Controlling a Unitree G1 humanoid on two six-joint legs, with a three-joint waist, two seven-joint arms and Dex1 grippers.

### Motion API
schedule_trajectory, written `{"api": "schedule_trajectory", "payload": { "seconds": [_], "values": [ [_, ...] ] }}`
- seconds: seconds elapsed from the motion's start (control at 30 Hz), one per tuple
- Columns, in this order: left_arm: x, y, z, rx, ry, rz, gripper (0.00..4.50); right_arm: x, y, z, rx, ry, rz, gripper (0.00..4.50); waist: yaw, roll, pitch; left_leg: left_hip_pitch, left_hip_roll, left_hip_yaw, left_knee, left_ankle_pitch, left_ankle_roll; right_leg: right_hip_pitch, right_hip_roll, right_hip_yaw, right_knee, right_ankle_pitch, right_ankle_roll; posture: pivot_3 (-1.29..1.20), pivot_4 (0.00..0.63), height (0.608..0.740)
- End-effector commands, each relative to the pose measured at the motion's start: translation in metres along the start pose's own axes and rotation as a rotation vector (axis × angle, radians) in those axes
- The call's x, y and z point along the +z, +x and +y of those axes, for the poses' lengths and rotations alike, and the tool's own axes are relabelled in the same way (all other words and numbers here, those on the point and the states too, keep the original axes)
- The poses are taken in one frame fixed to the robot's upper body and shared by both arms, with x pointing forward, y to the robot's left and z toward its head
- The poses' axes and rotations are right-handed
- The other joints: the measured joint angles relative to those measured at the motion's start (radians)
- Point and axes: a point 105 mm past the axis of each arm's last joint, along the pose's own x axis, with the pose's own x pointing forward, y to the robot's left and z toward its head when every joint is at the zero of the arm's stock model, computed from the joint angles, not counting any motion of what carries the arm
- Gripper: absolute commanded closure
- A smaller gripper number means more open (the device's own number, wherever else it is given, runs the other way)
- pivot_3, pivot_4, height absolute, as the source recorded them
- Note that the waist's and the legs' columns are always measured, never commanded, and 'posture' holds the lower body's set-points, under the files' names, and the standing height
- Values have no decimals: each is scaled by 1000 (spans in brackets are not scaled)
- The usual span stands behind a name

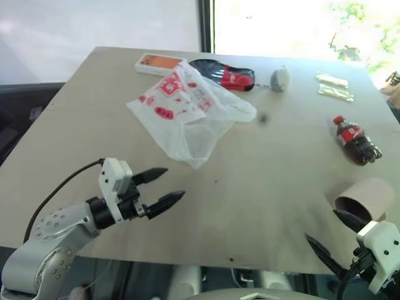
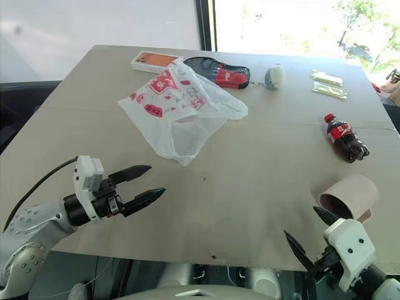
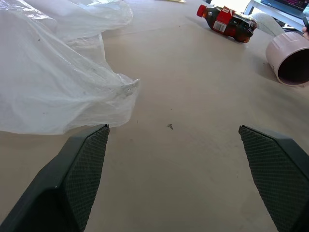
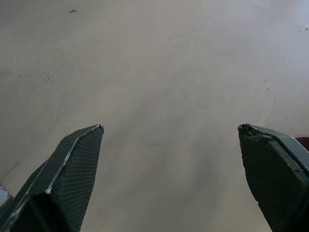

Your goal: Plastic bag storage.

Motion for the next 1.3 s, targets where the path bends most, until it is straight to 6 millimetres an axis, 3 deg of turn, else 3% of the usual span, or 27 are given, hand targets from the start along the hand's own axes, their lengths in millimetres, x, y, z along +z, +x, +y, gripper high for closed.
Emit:
{"api": "schedule_trajectory", "payload": {
  "seconds": [0.03,0.2,0.3,0.37,0.5,0.6,0.9,1.0,1.1,1.27,1.3],
  "values": [
    [8,2,5,10,46,-42,15,4,3,1,4,-18,-49,0,2,0,0,0,0,0,0,0,0,0,0,0,0,0,0,0,150,740],
    [26,21,4,61,73,-128,15,24,20,11,90,-32,-194,0,11,0,0,1,0,0,1,0,0,1,0,0,1,-2,-3,0,150,740],
    [47,36,8,123,132,-174,15,41,27,16,144,-55,-262,0,13,-1,-1,2,0,-1,3,0,0,4,0,0,1,-1,-2,0,150,740],
    [59,49,19,184,138,-170,15,50,30,19,178,-89,-285,0,15,-2,-1,3,0,-2,3,0,1,5,1,-1,1,1,1,0,150,740],
    [85,88,59,443,361,-9,15,69,35,15,218,-154,-321,0,28,-5,-1,3,-2,-4,6,3,5,7,4,-1,2,1,2,0,150,740],
    [88,110,75,537,407,94,15,77,38,8,208,-185,-333,0,26,-5,-2,4,-2,-4,5,3,5,8,4,0,2,1,2,0,150,740],
    [68,161,111,770,659,328,15,96,47,-2,184,-187,-361,0,17,-7,-1,2,-2,-4,5,6,1,7,5,1,2,1,2,0,150,740],
    [72,170,116,808,725,309,845,99,50,-2,180,-184,-360,0,13,-7,-1,2,-2,-4,6,6,1,7,5,1,2,1,2,0,150,740],
    [81,170,118,837,761,248,2385,102,51,-3,166,-175,-362,0,12,-7,-1,2,-2,-4,6,6,1,7,5,2,2,1,2,0,150,740],
    [99,156,120,892,782,159,4430,102,51,-6,137,-177,-347,0,12,-7,-1,2,-2,-4,6,6,1,6,4,2,3,1,2,0,150,740],
    [105,152,120,896,773,134,4430,101,51,-6,133,-181,-335,0,11,-7,-1,2,-2,-3,6,6,1,6,4,2,3,1,2,0,150,740]
  ]
}}
